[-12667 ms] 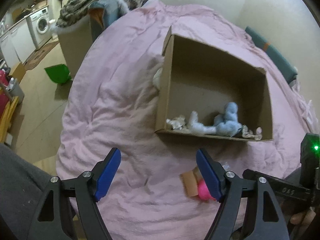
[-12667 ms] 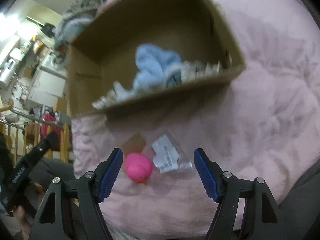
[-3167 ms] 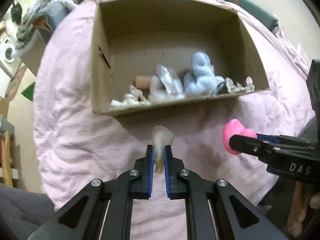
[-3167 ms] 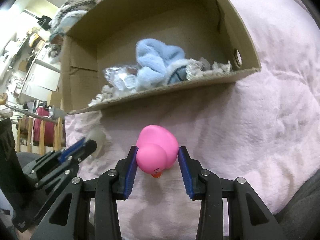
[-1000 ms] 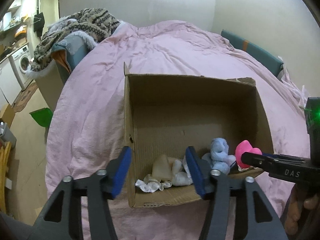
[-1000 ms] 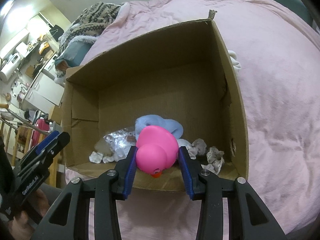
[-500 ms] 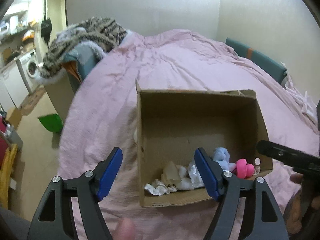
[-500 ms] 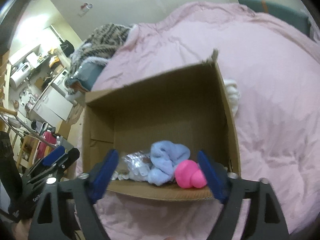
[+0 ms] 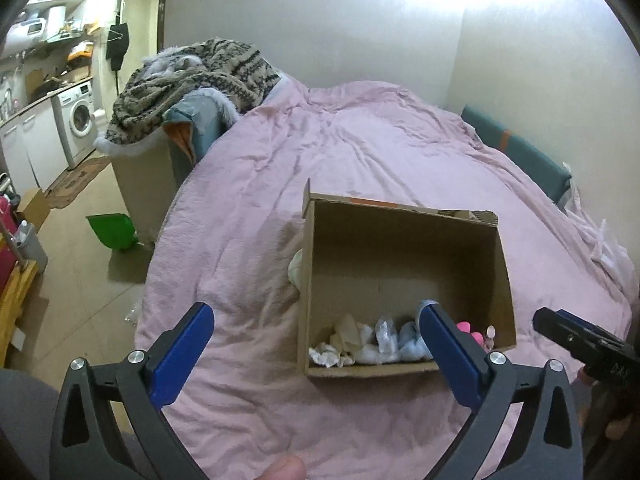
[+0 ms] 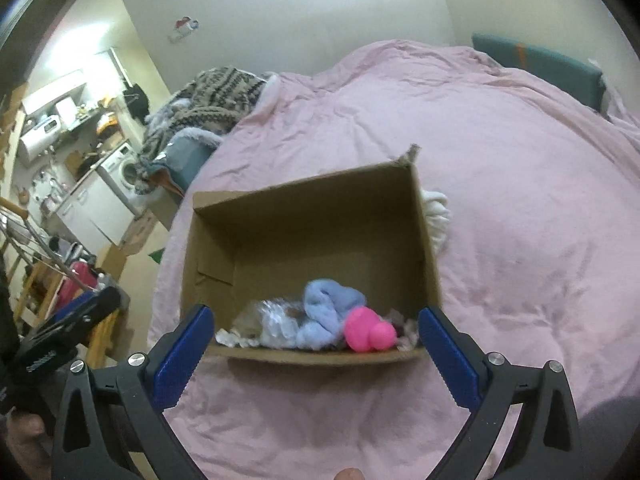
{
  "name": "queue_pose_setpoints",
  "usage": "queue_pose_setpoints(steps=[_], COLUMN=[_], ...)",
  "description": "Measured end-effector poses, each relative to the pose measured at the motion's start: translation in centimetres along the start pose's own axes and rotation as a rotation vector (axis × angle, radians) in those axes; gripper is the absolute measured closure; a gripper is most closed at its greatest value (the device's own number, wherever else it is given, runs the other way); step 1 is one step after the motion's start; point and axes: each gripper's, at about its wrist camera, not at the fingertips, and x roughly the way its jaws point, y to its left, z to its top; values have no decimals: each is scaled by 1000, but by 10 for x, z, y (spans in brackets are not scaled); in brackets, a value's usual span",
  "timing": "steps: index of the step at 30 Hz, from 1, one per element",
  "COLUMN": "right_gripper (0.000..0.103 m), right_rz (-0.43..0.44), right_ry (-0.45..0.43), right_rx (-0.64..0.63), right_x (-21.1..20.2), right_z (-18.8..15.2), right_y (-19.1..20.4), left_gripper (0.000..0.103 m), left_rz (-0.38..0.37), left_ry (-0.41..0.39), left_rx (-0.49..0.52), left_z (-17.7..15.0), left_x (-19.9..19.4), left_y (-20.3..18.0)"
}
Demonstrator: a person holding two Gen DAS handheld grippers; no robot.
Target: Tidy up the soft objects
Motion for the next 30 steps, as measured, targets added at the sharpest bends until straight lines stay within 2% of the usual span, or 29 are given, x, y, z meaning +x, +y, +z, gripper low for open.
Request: queue_pose_setpoints(steps=[4,7,10,13,17,30], right_gripper=[0,0,0,0,0,0], right_rz=[-21,-33,-51,-53,-73,-114], right_ry=[-28,-43,-60,-62,-70,-35], right_rx=[-9,-38,-74,-95,-109,-128], right_x=[-14,-20,-22,-20,-14,11], right_z=[-9,-17,-28,-36,-43,-45], right_y=[2,8,14,17,16,16], left_gripper=[1,1,1,1,1,1], left_rz=[13,54,31,43,54,67], left_ry=[3,-1,25,31,44,64], left_rx=[18,50,60,82,59,42], left_z=[-9,-18,-28,-37,-45,-46], left_x=[-11,-15,-14,-10,-3,14], left_y=[-2,-8,-12,-16,-11,-8])
